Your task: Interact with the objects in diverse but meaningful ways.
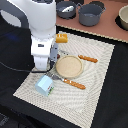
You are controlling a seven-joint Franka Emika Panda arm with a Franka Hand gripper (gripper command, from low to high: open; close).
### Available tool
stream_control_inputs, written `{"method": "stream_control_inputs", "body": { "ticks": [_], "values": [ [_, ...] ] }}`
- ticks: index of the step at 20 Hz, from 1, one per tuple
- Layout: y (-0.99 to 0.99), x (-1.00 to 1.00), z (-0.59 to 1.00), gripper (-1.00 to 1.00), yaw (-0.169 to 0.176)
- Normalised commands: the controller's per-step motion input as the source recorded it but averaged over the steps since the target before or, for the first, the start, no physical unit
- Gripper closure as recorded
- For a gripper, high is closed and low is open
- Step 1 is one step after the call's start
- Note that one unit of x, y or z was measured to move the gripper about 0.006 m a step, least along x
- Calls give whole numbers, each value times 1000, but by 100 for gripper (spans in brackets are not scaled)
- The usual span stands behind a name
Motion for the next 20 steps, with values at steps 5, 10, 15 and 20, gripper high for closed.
{"method": "stream_control_inputs", "body": {
  "ticks": [5, 10, 15, 20],
  "values": [
    [169, -251, -265, 100, 38],
    [166, -276, -355, 100, 39],
    [128, -366, -125, 100, 53],
    [233, -658, 423, 100, 116]
  ]
}}
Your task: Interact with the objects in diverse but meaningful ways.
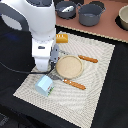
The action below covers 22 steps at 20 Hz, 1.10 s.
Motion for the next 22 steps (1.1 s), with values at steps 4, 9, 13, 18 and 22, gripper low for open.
{"method": "stream_control_inputs", "body": {
  "ticks": [4, 9, 13, 18, 22],
  "values": [
    [271, -595, 224, 100, 163],
    [345, -608, 122, 100, 159],
    [609, -203, 864, 100, 133],
    [667, 155, 1000, 100, 115],
    [719, 327, 1000, 100, 89]
  ]
}}
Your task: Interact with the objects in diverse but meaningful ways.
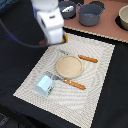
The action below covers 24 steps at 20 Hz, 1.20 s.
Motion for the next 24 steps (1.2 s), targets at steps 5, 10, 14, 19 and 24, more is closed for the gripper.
{"method": "stream_control_inputs", "body": {
  "ticks": [5, 10, 14, 19, 24],
  "values": [
    [801, 433, 966, 100, 56],
    [738, -173, 170, 100, 42],
    [582, -624, -109, 100, 16],
    [654, -642, -186, 100, 2],
    [580, -696, -297, 100, 0]
  ]
}}
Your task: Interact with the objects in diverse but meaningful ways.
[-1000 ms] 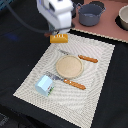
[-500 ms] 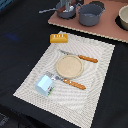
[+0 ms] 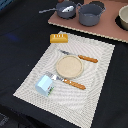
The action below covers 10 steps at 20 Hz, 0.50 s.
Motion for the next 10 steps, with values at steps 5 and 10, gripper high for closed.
{"method": "stream_control_inputs", "body": {
  "ticks": [5, 10],
  "values": [
    [338, -369, -422, 100, 0],
    [119, -67, -369, 100, -1]
  ]
}}
